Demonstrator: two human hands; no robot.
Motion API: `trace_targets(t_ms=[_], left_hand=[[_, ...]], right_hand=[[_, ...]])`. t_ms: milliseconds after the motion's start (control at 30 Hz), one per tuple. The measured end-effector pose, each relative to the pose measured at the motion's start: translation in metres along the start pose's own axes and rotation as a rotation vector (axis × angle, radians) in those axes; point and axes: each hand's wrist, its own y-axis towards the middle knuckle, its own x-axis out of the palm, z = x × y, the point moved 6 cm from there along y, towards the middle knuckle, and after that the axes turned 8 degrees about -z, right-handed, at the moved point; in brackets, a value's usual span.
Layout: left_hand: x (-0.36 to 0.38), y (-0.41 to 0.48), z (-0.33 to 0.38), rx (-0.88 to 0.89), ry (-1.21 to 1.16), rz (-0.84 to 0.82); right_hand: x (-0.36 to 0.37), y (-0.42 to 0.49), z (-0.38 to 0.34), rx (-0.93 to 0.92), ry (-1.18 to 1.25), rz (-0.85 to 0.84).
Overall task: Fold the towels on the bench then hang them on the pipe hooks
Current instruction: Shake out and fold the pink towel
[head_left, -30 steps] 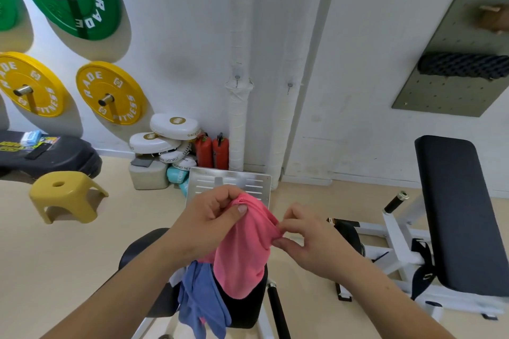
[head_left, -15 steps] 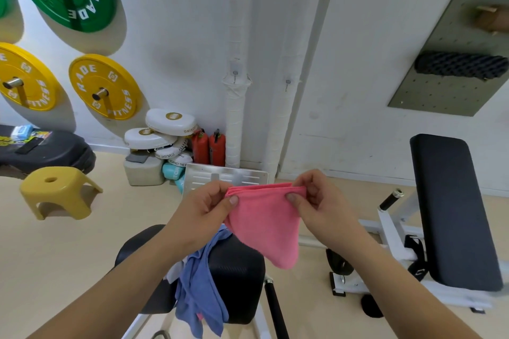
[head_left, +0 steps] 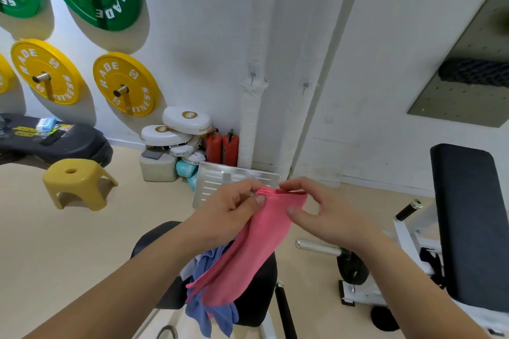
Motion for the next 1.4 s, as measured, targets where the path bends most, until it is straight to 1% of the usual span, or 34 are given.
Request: trace_targets(t_ms=[100, 200, 300, 367, 433, 467, 500, 533, 633, 700, 733, 800, 867, 967, 1033, 1100, 1167, 1267, 1333, 1400], left_hand=[[0.007, 0.002, 0.006, 0.050, -0.037, -0.045], [0.004, 0.003, 0.005, 0.050, -0.092, -0.009], [0.004, 0.005, -0.011, -0.010, -0.134, -0.001], [0.008, 0.005, -0.021, -0.054, -0.191, 0.022], [0.017, 0.002, -0.032, -0.110, -0.271, 0.028], [0.022, 0.000, -0.038, -0.140, -0.285, 0.003], [0.029, -0.003, -0.046, -0.162, -0.271, -0.042], [0.034, -0.005, -0.053, -0.176, -0.200, -0.103], [0.050, -0.011, -0.080, -0.256, 0.141, -0.313], [0.055, -0.014, -0.095, -0.325, 0.252, -0.349], [0.055, -0.014, -0.101, -0.345, 0.263, -0.338], [0.051, -0.015, -0.104, -0.354, 0.244, -0.265], [0.043, -0.014, -0.103, -0.311, 0.173, -0.150], [0.030, -0.017, -0.099, -0.226, 0.074, 0.009], [0.026, -0.020, -0.098, -0.209, 0.098, 0.041], [0.025, -0.022, -0.100, -0.203, 0.163, 0.036], [0.023, -0.025, -0.104, -0.242, 0.204, 0.054], [0.019, -0.028, -0.115, -0.322, 0.181, 0.105], [0.019, -0.029, -0.120, -0.343, 0.188, 0.121], [0.016, -0.030, -0.121, -0.333, 0.148, 0.165]], right_hand=[[0.006, 0.004, -0.024, -0.103, -0.018, -0.057], [0.006, 0.012, -0.030, -0.122, 0.035, -0.015], [0.005, 0.018, -0.024, -0.059, -0.078, 0.003], [0.007, 0.020, -0.022, -0.058, -0.134, -0.006], [0.005, 0.020, -0.019, -0.072, -0.150, 0.054], [0.001, 0.020, -0.015, -0.068, -0.150, 0.104], [-0.003, 0.020, -0.011, -0.050, -0.137, 0.150], [-0.008, 0.021, -0.005, -0.017, -0.114, 0.188], [-0.027, 0.021, 0.016, 0.099, -0.091, 0.312], [-0.039, 0.019, 0.032, 0.167, -0.068, 0.387], [-0.043, 0.018, 0.042, 0.206, -0.053, 0.413], [-0.048, 0.013, 0.065, 0.297, -0.020, 0.436], [-0.049, 0.006, 0.084, 0.360, 0.022, 0.457], [-0.046, -0.003, 0.099, 0.383, 0.042, 0.490], [-0.042, -0.004, 0.102, 0.387, 0.043, 0.493], [-0.040, -0.004, 0.103, 0.388, 0.058, 0.486], [-0.036, -0.002, 0.105, 0.386, 0.060, 0.476], [-0.029, 0.002, 0.108, 0.379, 0.062, 0.483], [-0.024, 0.004, 0.112, 0.380, 0.069, 0.496], [-0.021, 0.004, 0.118, 0.389, 0.104, 0.511]])
